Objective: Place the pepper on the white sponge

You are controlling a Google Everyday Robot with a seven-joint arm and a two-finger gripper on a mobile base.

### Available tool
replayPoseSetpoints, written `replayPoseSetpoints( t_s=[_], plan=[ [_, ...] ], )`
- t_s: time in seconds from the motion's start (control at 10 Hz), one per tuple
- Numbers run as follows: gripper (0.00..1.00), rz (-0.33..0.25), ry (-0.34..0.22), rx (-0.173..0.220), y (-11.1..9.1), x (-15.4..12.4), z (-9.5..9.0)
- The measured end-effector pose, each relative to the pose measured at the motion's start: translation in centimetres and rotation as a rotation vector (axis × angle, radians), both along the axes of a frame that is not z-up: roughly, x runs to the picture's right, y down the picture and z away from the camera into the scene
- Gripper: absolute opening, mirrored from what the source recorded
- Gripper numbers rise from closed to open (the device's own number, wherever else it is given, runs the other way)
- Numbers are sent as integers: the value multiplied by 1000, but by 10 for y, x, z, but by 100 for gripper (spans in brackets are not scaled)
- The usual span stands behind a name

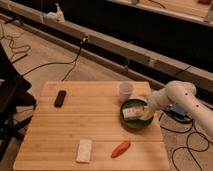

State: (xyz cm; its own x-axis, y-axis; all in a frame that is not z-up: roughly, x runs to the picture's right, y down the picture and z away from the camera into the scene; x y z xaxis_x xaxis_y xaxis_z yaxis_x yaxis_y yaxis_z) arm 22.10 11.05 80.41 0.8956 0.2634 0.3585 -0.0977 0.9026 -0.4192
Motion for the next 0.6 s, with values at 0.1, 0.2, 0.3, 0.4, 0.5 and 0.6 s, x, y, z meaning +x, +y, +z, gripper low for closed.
replayPoseSetpoints(
  t_s=[0.1,0.2,0.3,0.4,0.5,0.6],
  plan=[
    [79,0,0,0,0,0,0],
    [79,0,0,0,0,0,0],
    [79,0,0,0,0,0,0],
    [79,0,0,0,0,0,0],
    [79,0,0,0,0,0,0],
    [79,0,0,0,0,0,0]
  ],
)
